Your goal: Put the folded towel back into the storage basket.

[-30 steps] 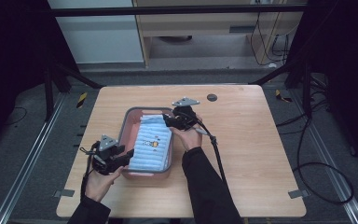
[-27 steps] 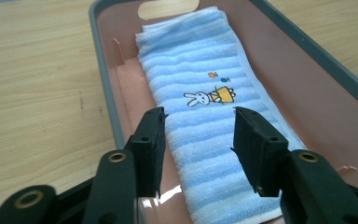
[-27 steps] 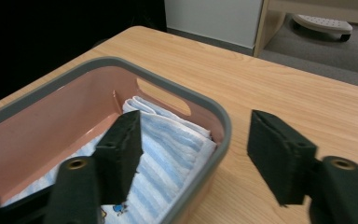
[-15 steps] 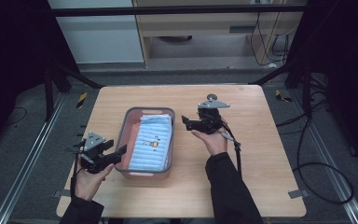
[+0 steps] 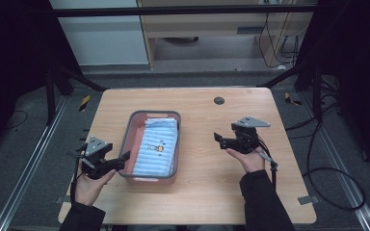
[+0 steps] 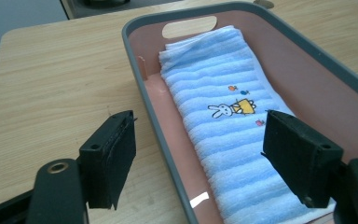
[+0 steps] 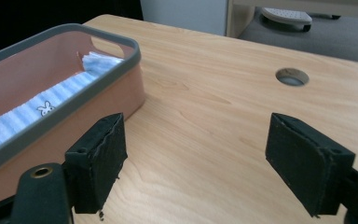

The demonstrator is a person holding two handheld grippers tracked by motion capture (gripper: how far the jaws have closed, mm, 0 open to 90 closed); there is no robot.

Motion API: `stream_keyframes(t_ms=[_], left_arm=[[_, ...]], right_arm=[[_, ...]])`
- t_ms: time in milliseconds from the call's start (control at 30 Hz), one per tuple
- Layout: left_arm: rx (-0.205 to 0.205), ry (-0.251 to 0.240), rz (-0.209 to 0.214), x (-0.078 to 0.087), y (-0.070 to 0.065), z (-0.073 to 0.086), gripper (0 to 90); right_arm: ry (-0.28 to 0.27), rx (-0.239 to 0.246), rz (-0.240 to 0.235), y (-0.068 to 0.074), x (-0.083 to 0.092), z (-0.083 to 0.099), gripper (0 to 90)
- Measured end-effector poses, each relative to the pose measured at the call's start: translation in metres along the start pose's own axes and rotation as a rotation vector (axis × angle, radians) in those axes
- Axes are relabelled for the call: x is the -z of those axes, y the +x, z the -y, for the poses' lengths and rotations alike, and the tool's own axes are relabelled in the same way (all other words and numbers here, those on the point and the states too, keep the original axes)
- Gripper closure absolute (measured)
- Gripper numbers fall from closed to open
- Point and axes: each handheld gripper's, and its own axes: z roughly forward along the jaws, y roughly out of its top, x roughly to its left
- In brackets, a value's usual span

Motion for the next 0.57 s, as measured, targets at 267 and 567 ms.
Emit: stream_keyframes(t_ms=[267,567], left_arm=[[0.003,0.011,-0.013,0.0,0.011,0.006,21.2],[0.009,0.027,-0.046,-0.001,0.025,0.014,18.8]], right_arm=[[0.005,-0.027,0.054,-0.022,0.022,0.024,17.7],[0.025,-0.058,0.113,-0.044,0.043,0.053,16.0]])
